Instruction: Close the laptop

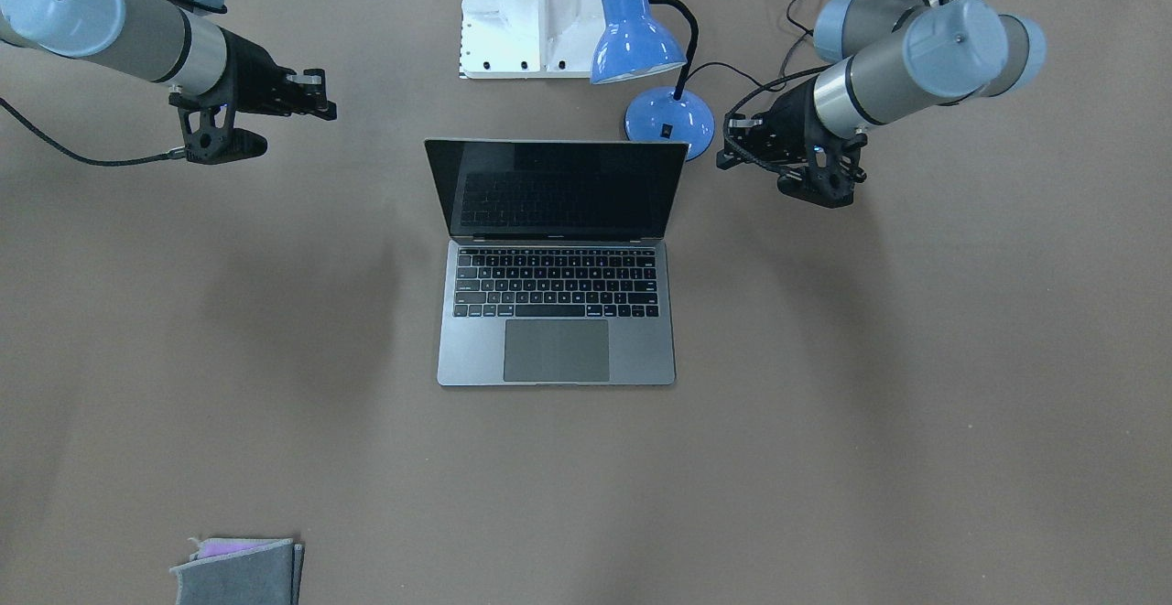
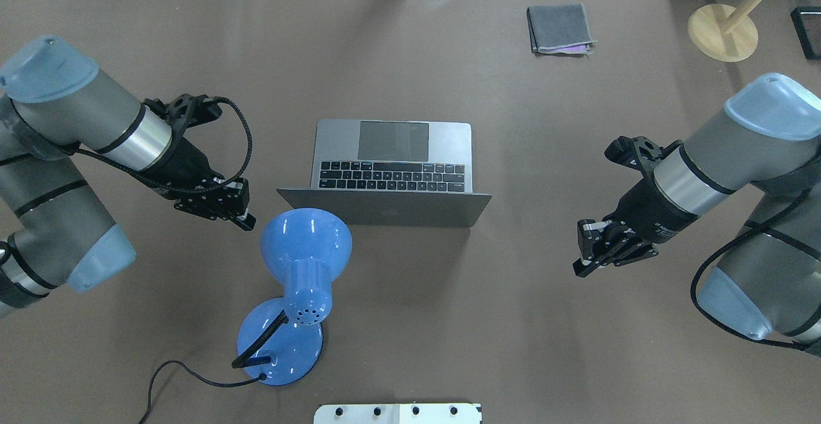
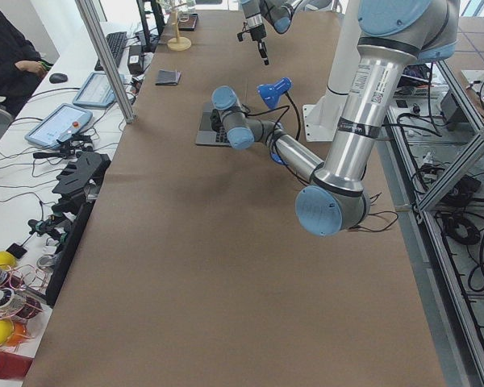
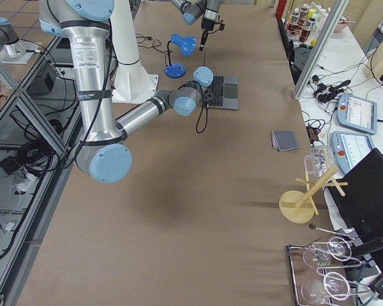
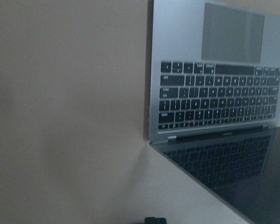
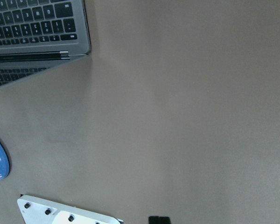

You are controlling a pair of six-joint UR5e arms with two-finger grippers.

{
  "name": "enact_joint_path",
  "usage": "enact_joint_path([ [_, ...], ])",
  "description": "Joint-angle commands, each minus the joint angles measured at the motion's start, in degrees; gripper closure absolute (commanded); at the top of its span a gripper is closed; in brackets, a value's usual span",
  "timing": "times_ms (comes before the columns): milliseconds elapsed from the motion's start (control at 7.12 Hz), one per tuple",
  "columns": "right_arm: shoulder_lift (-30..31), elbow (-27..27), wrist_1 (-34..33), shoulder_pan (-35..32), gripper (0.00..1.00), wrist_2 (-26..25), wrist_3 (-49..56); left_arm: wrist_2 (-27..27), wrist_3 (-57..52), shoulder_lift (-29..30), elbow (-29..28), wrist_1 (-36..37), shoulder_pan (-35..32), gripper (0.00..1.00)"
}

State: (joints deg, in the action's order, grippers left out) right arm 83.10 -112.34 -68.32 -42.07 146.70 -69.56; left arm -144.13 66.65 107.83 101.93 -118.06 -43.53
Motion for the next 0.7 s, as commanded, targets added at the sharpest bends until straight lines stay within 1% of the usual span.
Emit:
enact_joint_path([
  [0,-0.8,0.3,0.6,2.2,1.00,-0.1,0.0,0.3,2.6,0.3,0.3,-0.1,2.8,1.00],
  [562,-4.5,1.0,0.5,5.4,1.00,-0.6,-0.1,0.3,2.7,0.9,0.6,-0.4,4.8,1.00],
])
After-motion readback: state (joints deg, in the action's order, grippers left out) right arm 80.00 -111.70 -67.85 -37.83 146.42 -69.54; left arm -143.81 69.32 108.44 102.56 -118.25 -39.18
